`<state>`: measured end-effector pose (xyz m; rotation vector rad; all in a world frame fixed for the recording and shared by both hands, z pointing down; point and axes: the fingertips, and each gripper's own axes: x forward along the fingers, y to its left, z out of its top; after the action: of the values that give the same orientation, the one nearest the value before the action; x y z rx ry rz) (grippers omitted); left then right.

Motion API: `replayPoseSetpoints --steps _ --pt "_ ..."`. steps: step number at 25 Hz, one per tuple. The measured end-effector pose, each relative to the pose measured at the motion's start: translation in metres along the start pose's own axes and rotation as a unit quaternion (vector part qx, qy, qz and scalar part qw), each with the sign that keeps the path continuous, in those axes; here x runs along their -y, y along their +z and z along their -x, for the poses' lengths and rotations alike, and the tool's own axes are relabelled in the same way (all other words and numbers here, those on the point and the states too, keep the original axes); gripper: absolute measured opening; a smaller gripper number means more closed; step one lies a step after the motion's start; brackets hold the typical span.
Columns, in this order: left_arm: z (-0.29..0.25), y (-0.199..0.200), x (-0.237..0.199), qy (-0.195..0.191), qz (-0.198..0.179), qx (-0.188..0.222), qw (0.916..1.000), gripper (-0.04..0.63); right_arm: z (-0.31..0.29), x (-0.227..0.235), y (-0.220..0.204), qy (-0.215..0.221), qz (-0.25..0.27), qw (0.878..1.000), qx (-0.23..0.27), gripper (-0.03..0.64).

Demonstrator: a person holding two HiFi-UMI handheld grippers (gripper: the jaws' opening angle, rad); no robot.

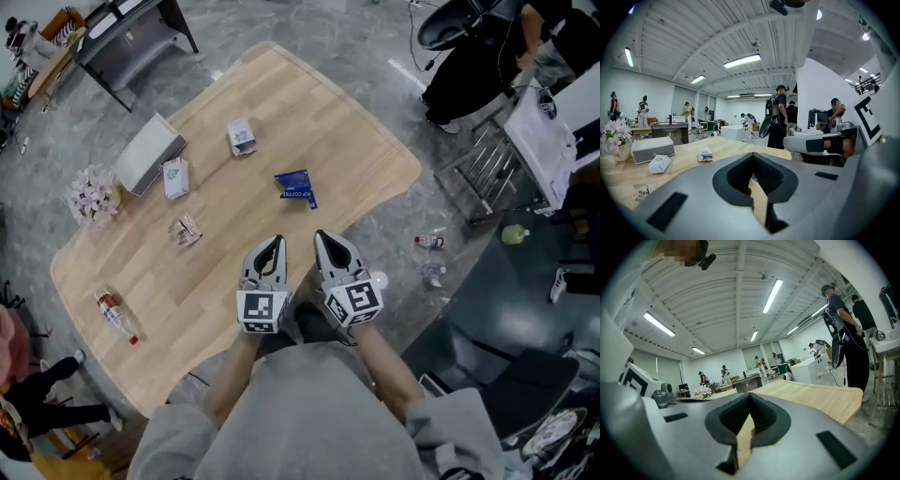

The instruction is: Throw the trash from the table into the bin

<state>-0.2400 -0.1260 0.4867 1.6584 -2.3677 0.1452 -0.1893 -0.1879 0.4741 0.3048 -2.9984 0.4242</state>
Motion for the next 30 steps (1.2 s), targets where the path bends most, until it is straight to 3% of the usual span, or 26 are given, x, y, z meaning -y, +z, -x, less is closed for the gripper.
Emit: replayPoseSetpoints --steps 9,30 --pt "-0.045 0.003 -0.022 0.003 -0.017 -0.016 0.9997 0.006 -0.038 0.027 -0.007 0.008 -0.025 1.0 -0.006 0.005" --pt "-0.118 -0.068 -0.059 -0.1 -0.011 -0.081 0.9916 0.023 -0.111 0.054 -0.058 -0.041 -0.064 0.997 -0.024 0.005"
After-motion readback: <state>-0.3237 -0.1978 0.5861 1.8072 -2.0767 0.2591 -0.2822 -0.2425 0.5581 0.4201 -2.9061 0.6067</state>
